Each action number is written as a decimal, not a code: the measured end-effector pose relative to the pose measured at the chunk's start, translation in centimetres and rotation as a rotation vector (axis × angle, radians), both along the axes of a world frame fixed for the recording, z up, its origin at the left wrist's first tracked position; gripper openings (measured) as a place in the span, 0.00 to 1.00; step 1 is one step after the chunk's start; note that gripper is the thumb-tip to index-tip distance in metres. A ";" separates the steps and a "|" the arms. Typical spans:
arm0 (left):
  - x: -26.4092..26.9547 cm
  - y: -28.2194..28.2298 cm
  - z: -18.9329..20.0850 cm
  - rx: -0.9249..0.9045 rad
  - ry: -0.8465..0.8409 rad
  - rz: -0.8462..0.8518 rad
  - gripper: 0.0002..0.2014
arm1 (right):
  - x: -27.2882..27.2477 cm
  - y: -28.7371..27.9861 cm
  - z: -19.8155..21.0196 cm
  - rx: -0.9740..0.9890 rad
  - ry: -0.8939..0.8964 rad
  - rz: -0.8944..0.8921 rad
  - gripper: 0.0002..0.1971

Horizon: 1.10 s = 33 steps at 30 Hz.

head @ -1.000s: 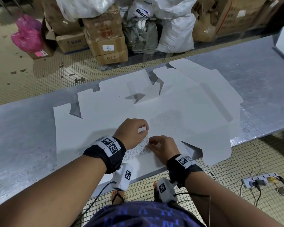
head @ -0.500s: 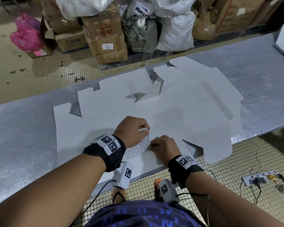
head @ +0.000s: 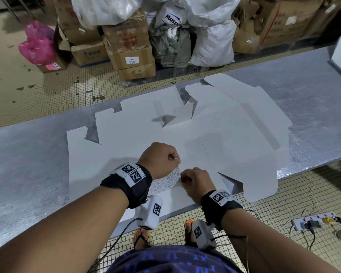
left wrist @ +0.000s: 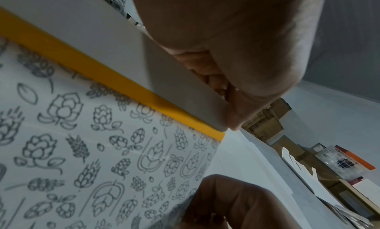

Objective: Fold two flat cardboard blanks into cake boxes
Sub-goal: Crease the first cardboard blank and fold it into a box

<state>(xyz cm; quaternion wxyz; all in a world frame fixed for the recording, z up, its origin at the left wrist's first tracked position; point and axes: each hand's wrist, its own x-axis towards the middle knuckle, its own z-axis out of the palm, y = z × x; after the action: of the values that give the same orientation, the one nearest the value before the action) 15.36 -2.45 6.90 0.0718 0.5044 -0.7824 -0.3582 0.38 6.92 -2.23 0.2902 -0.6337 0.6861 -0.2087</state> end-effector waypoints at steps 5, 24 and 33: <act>0.7 -0.1 0.4 0.051 -0.017 0.029 0.05 | -0.5 -0.2 0.4 0.034 -0.030 0.015 0.06; 14.9 9.2 -0.5 -0.283 0.069 0.815 0.11 | 3.0 -5.3 6.5 -0.156 -0.317 0.241 0.12; 18.2 11.0 -2.1 -0.133 0.342 1.011 0.13 | 10.8 -4.8 8.4 -0.193 -0.150 0.514 0.14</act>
<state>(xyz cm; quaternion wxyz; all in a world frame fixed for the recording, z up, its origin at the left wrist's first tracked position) 33.51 8.57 4.80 0.3937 0.7469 -0.4402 -0.3056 11.16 2.10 6.20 0.3218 -0.7944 0.4564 -0.2389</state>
